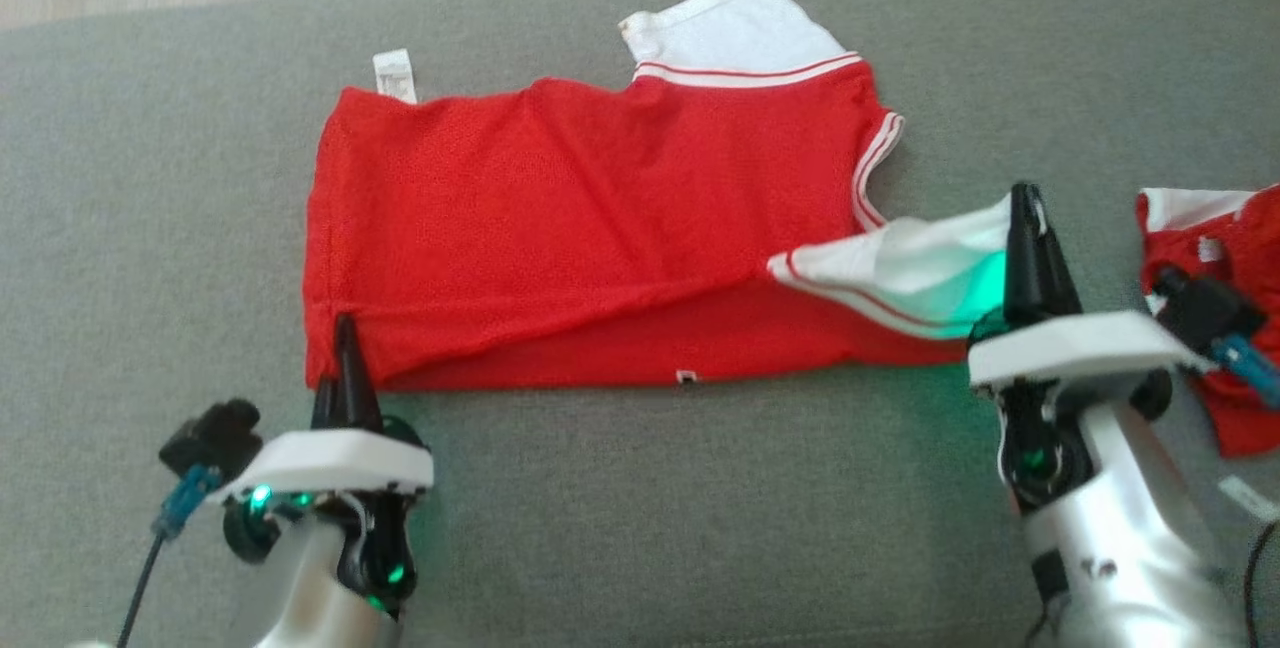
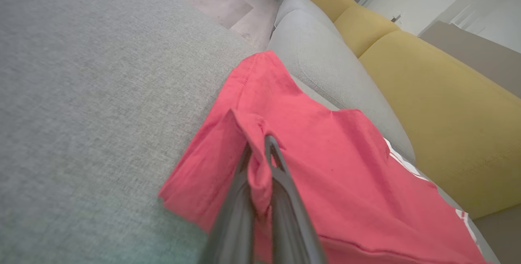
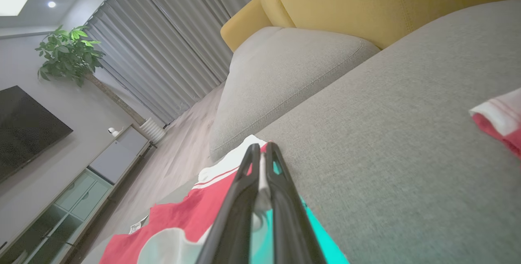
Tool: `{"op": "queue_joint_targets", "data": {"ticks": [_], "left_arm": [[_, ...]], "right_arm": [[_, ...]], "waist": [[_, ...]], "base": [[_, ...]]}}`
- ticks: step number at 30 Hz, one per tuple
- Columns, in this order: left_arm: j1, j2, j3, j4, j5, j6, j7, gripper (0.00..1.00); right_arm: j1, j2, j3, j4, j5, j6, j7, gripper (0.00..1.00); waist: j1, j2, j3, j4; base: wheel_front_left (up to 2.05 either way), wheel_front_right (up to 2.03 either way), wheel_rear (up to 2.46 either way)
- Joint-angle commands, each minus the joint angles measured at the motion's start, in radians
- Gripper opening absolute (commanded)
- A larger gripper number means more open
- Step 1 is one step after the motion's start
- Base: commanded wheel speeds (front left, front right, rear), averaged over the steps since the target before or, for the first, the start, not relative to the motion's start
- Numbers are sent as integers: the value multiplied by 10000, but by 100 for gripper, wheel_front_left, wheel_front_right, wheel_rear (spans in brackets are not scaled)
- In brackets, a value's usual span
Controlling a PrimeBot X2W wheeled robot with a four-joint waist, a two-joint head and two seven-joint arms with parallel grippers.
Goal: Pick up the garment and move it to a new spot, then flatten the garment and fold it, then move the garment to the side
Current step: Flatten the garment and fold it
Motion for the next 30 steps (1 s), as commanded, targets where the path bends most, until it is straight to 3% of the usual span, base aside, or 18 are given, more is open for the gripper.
{"op": "queue_joint_targets", "data": {"ticks": [1,2,3,4,5,9,15,19,25,30], "left_arm": [[-508,170,178,-146,-60,78,-64,1],[-659,170,151,-100,-54,130,-64,8],[-792,170,206,-119,-18,238,-64,42],[-889,170,277,-149,2,350,-64,100],[-960,170,390,-240,21,449,-64,100],[-807,170,1169,-1341,1073,791,-64,100],[598,170,1542,-2220,3340,1268,-64,100],[1609,170,1435,-2357,4954,1468,-64,100],[2812,170,1402,-2347,6212,1675,-64,100],[3427,170,1457,-2432,6450,1734,-64,100]], "right_arm": [[-567,92,127,-68,-91,-7,-164,0],[-785,97,85,166,-101,-7,-207,0],[-983,101,51,387,-110,-7,-248,32],[-1155,105,30,588,-131,-7,-286,70],[-1308,107,11,714,-118,-7,-323,100],[-1462,111,-312,303,-679,-7,-374,100],[-253,112,-406,-918,-3573,-7,-378,100],[782,113,-358,-1242,-4875,-7,-379,100],[1958,113,-313,-985,-5491,-7,-380,100],[2442,113,-308,-700,-5587,-7,-380,100]], "waist": [[-3,0,125,73],[-3,0,154,87],[-3,0,180,101],[-3,0,194,110],[-3,0,201,123],[-3,0,143,161],[-3,0,-217,129],[-3,0,-639,116],[-3,0,-1235,142],[-3,0,-1525,186]], "base": [[0,0,0],[0,0,0],[0,0,0],[0,0,0],[0,0,0],[0,0,0],[0,0,0],[0,0,0],[0,0,0],[0,0,0]]}}
